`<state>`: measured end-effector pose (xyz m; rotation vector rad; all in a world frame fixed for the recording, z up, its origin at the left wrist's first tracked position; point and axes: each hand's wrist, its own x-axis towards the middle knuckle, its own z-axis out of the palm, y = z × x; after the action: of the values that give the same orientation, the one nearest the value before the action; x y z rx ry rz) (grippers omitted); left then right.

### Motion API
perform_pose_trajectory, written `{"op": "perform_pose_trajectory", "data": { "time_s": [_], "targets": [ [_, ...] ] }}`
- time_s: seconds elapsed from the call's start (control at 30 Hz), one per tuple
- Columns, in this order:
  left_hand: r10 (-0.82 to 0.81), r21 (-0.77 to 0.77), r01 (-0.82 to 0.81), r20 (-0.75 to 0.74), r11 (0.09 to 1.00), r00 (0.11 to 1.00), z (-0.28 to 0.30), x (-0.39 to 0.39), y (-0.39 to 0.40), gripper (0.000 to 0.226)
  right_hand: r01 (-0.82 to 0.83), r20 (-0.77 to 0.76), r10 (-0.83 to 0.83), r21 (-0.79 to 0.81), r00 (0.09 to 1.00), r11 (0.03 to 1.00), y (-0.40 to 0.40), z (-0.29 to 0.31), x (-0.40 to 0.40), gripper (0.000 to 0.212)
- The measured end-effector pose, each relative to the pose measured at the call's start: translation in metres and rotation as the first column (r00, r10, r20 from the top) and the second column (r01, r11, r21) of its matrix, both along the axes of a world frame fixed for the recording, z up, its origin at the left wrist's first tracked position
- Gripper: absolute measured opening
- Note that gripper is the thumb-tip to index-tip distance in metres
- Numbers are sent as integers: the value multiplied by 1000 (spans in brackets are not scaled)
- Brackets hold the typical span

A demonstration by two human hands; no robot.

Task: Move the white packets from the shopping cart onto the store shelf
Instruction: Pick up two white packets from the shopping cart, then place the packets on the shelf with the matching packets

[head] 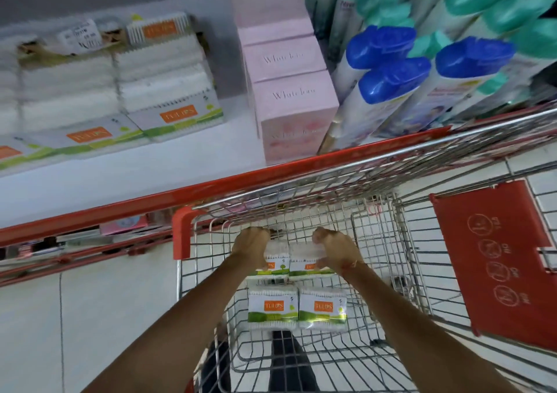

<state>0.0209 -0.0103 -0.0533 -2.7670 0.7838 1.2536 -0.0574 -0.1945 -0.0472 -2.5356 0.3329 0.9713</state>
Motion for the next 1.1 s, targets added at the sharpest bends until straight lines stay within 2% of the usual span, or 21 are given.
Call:
{"op": "perform_pose_trajectory", "data": {
  "time_s": [0.1,0.2,0.33,0.47,0.63,0.87,1.1],
  "targets": [
    [24,-81,-25,-5,996,1000,25,2,6,48,4,-2,-4,-22,1000,1000,5,28,-10,76],
    [33,-173,-31,8,985,999,67,6,14,49,74,-1,-74,-61,997,995,12,73,-18,65],
    [24,-279,-22,4,960,1000,131,15,28,45,127,70,-121,-94,990,987,20,136,-24,62],
    [6,-357,1,19,934,1000,200,32,54,59,133,159,-102,-197,982,971,38,200,-17,61],
    [65,-441,-26,74,897,995,268,60,112,57,77,318,1,-232,948,970,87,271,14,62],
    [192,-456,-93,176,885,965,301,97,214,70,-36,469,103,-149,877,988,175,308,72,65],
    [375,-412,-220,345,884,861,304,126,319,69,-129,567,162,-99,808,987,269,297,137,63]
  ]
}}
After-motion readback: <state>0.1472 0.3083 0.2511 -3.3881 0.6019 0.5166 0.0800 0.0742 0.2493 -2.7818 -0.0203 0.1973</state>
